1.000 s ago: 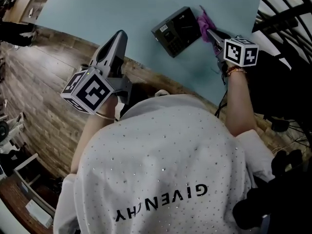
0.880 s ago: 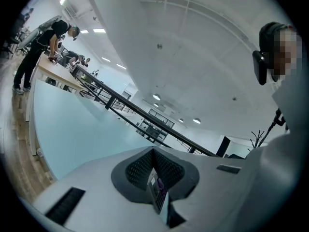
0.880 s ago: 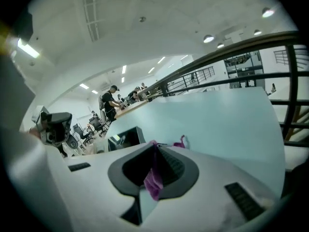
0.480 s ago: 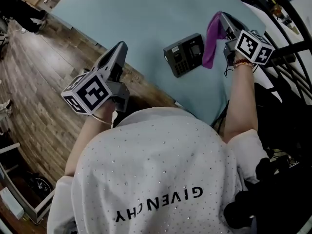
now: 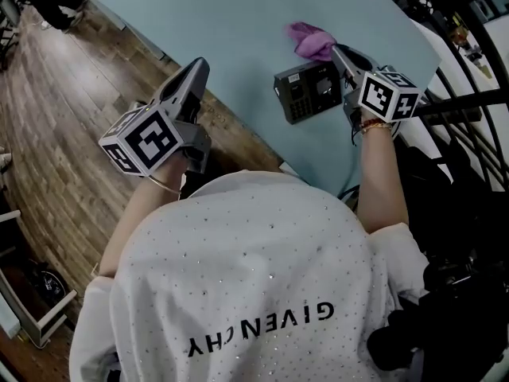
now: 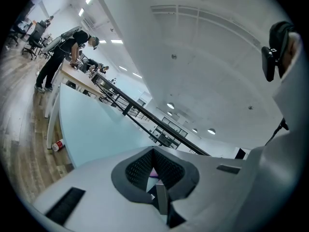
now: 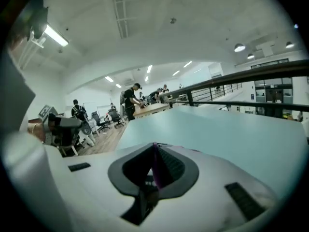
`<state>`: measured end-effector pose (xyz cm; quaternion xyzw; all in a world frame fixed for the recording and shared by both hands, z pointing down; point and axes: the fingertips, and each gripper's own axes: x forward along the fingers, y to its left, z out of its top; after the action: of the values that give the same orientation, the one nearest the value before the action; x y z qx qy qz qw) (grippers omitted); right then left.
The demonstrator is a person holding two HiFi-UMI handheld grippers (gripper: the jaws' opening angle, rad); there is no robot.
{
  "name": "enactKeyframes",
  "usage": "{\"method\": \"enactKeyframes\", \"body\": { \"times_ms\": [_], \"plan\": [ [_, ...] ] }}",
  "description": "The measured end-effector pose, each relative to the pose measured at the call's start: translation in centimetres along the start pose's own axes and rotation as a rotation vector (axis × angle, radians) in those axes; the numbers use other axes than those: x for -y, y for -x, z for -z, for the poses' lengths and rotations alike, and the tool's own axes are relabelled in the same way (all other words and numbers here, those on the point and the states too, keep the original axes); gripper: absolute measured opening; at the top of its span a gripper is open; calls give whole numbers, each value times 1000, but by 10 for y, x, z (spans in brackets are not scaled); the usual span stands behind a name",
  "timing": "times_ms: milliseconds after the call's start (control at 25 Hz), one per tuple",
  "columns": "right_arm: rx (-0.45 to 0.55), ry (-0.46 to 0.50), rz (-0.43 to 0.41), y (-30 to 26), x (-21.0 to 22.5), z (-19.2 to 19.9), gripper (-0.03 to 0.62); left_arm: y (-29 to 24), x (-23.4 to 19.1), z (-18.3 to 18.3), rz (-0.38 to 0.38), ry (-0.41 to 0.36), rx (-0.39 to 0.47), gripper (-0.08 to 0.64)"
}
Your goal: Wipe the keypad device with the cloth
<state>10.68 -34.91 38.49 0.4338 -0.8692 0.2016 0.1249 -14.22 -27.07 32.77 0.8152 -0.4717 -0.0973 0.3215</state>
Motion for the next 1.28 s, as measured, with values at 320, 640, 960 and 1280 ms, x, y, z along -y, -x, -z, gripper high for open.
{"method": "enactKeyframes", "body": {
  "times_ms": [320, 640, 960, 1280],
  "plan": [
    [-122, 63, 17, -9, -29, 39, 24, 9, -10, 34, 23, 84, -72, 0],
    [-161, 111, 7, -21, -73, 50, 25, 32, -32, 47, 49, 166, -72, 0],
    [-213, 183, 58, -29, -108, 64, 25, 62, -35, 38, 106, 191, -52, 0],
    [-64, 229, 31, -26, -150, 37, 25, 93, -56, 8, 58, 149, 29, 0]
  ]
}}
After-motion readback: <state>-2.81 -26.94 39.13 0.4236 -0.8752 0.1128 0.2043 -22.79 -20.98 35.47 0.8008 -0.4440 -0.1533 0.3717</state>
